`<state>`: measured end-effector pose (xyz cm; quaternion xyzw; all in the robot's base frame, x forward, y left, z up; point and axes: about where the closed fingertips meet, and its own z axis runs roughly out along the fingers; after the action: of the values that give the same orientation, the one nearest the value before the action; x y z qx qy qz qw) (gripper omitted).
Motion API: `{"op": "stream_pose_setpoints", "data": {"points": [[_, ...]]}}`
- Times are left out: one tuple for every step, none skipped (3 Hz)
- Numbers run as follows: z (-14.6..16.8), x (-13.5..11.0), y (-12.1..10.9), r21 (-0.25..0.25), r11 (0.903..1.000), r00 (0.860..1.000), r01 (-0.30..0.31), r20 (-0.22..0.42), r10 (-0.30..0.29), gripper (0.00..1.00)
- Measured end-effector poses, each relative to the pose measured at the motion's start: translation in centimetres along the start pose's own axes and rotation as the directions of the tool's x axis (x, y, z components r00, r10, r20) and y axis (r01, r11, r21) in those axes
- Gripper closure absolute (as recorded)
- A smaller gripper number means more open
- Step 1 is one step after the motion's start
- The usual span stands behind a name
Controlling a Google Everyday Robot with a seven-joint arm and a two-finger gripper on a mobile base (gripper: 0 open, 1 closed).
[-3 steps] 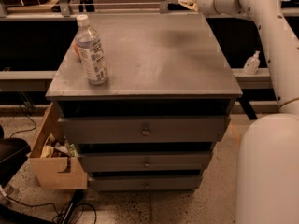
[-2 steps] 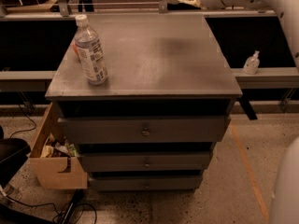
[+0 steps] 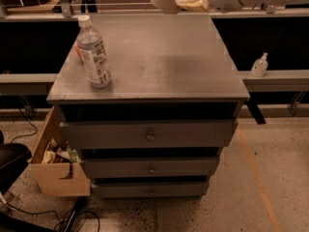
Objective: Move paper bowl near blue plastic bottle
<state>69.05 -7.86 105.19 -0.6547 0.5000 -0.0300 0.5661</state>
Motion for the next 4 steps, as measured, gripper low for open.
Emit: {"op": "stream_pose_setpoints", "data": {"points": [[-1.9,-3.0,4.2,-0.075,0.9925,0.995,-0.097,-0.027,0.095,1.0],[-4.0,-4.3,10.2,-0.162,0.9619,0.971,-0.22,-0.125,0.202,1.0],[-3.7,-4.3,10.0,-0.163,0.9636,0.974,-0.212,-0.118,0.194,1.0],[-2.7,-4.1,9.8,-0.169,0.9685,0.977,-0.183,-0.144,0.159,1.0]]}}
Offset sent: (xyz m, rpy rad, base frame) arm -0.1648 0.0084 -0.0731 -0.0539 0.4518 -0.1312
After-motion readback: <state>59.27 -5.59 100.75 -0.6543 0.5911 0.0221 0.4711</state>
